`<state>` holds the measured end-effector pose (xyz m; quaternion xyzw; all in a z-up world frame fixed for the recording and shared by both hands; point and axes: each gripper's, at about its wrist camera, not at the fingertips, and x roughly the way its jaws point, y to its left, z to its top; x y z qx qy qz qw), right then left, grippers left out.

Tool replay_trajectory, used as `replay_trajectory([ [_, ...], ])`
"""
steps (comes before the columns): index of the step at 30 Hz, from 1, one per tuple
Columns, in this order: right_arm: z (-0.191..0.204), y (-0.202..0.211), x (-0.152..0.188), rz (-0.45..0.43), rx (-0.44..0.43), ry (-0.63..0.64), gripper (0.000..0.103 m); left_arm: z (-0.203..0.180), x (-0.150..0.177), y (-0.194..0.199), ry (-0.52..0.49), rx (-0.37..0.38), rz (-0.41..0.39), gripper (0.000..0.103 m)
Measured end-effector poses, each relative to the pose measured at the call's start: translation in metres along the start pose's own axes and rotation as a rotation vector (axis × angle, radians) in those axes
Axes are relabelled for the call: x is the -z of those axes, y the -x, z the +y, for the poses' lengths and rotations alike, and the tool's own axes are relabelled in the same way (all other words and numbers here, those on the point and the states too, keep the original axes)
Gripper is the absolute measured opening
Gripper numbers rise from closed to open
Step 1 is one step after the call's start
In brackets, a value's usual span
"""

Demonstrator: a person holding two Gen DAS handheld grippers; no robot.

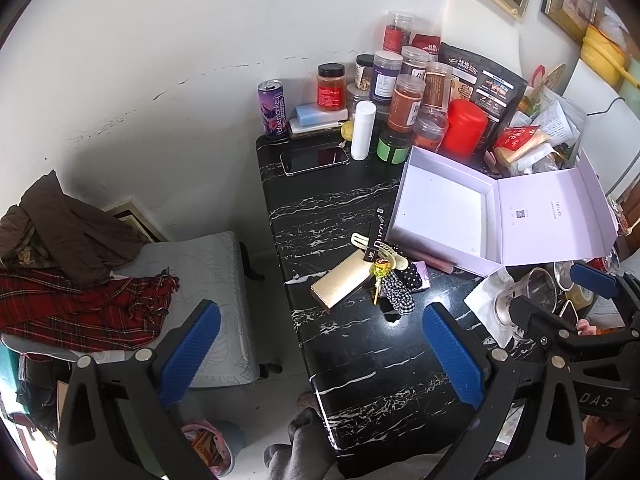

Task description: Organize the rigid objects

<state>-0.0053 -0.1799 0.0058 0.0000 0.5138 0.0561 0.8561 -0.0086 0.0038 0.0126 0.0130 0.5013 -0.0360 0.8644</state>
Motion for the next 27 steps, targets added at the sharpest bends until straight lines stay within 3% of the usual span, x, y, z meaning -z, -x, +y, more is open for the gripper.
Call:
replay_trajectory([
  [27,-0.0016,0.0004,0.0009,0.0,0.002,-0.003,0.103,-0.0044,0.001,0.0022,-0.009,-0.001,-0.001,0.103],
])
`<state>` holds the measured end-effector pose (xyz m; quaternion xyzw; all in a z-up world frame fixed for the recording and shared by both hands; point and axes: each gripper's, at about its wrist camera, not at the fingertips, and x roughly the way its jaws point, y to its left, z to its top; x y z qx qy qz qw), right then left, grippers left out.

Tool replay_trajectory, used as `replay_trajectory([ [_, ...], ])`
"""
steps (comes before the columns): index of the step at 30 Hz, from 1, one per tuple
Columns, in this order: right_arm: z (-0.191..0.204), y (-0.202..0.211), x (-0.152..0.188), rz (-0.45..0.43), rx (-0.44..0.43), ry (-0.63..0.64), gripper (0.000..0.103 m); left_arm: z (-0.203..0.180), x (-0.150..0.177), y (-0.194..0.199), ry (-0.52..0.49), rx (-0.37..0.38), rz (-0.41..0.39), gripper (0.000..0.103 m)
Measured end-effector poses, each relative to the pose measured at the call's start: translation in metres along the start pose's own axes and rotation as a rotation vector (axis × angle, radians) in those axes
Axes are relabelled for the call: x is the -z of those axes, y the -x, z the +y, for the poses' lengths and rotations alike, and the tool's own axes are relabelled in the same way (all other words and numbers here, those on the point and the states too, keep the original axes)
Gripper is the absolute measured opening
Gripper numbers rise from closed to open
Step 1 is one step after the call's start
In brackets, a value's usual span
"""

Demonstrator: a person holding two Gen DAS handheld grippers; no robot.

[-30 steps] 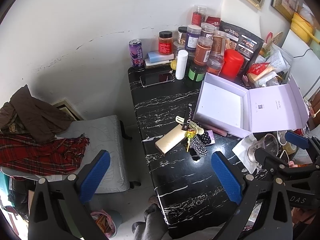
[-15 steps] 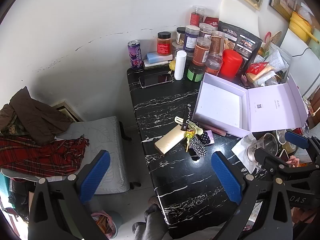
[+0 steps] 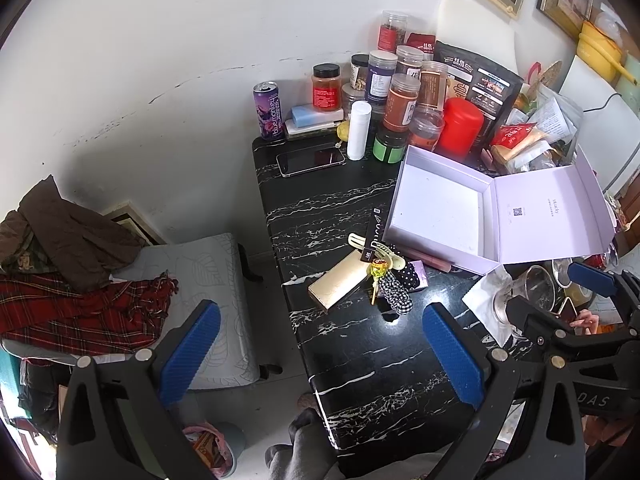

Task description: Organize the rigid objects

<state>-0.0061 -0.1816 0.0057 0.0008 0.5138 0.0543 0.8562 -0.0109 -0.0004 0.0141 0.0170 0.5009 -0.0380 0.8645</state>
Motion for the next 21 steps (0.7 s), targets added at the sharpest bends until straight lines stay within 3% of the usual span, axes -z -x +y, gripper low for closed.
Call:
replay_trajectory([
  [21,-0.005,-0.013,-0.001,0.03,-0.004,-0.011,0.103,0.0,-0.003,-0.017,0.005,0.001,0.03,0.103],
])
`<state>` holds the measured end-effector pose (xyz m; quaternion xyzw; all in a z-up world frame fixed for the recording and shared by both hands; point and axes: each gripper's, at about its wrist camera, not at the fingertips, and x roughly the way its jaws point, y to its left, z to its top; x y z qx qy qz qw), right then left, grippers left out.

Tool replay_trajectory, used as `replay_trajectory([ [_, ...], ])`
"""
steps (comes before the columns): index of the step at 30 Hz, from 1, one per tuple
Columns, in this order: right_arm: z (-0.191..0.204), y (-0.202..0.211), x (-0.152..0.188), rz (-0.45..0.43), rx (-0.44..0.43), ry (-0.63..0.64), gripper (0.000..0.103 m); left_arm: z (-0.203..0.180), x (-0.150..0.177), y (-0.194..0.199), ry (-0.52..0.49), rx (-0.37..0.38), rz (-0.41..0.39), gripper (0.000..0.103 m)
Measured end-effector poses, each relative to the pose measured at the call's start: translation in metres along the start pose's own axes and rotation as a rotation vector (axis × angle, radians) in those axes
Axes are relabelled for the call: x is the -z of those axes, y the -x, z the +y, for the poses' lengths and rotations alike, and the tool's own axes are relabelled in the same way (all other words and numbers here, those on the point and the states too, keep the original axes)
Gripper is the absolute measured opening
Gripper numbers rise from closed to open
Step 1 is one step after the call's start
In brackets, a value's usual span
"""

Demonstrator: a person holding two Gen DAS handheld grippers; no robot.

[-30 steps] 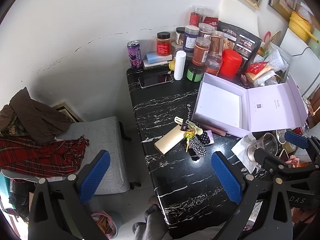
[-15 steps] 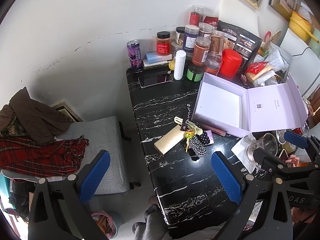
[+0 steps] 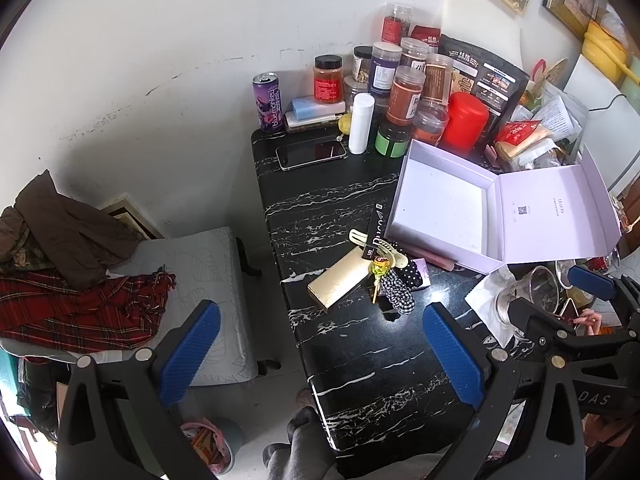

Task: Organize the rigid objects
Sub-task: 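Grasp the gold box with the left tool while the right tool grasps the black polka-dot scrunchie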

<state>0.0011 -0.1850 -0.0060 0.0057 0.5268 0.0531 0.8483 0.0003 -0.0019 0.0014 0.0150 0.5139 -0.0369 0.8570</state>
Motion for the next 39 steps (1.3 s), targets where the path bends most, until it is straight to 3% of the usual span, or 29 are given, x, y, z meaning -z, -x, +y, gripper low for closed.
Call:
replay_trajectory([
  [19,-0.017,-0.066,-0.008,0.096,-0.083,-0.028,0.103,-0.004,-0.012,-0.07,-0.024,0.068,0.117,0.103],
  [39,-0.024,-0.146,-0.008,0.14,-0.131,0.057,0.103,-0.006,-0.005,-0.165,-0.12,0.096,0.222,0.1],
])
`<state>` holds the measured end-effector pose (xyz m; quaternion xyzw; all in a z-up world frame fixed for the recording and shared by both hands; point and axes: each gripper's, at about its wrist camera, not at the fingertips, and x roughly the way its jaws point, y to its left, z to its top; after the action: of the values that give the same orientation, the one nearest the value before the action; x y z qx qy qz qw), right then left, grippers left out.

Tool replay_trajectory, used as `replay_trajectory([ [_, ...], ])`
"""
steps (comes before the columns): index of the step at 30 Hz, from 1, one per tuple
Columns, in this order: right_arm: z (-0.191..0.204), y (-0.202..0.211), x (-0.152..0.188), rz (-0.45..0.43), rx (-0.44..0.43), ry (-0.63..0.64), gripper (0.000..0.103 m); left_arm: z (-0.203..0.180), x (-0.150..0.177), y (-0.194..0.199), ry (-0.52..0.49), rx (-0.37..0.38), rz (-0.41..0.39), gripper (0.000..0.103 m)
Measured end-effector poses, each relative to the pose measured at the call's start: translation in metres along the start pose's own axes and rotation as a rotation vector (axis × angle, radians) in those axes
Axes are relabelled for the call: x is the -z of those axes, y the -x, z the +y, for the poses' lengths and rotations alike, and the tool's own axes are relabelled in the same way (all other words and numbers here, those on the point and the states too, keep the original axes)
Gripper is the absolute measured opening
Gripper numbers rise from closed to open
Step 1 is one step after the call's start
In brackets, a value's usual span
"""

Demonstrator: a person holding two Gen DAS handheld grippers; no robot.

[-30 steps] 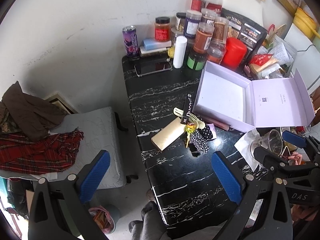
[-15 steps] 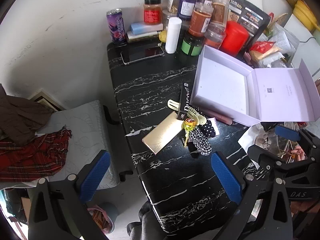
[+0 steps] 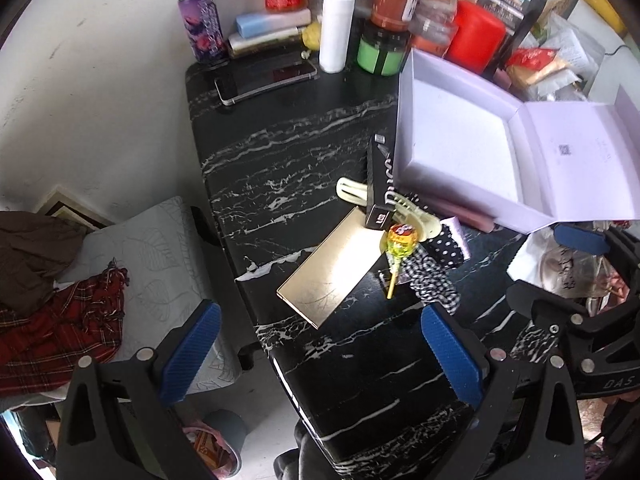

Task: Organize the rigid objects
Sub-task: 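Grasp the gold box with the left tool while the right tool grasps the black polka-dot scrunchie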

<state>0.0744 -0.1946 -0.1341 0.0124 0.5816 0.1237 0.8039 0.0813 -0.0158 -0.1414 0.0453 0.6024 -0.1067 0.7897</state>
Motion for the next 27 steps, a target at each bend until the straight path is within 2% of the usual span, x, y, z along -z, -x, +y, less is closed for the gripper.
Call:
replay_trajectory([
  [4,-0.003,-0.014,-0.003,0.012,0.0,0.005,0.102,0.001,-0.005,-0.019,-0.017,0.009,0.024,0.095],
  [9,-0.011,-0.03,-0.008,0.028,0.003,-0.014,0.096,0.003,-0.01,-0.039,-0.045,0.009,0.027,0.094],
  [14,-0.016,-0.042,-0.013,0.04,0.003,-0.011,0.085,0.001,-0.015,-0.059,-0.079,0.009,0.048,0.094],
  [20,-0.02,-0.061,-0.017,0.066,-0.028,-0.002,0.073,0.0,-0.02,-0.079,-0.109,0.008,0.069,0.084],
  [23,-0.021,-0.07,-0.019,0.084,-0.039,0.003,0.068,0.002,-0.023,-0.085,-0.11,0.044,0.074,0.083],
  [27,-0.02,-0.078,-0.021,0.098,-0.055,0.01,0.055,-0.002,-0.024,-0.091,-0.15,0.067,0.077,0.072],
])
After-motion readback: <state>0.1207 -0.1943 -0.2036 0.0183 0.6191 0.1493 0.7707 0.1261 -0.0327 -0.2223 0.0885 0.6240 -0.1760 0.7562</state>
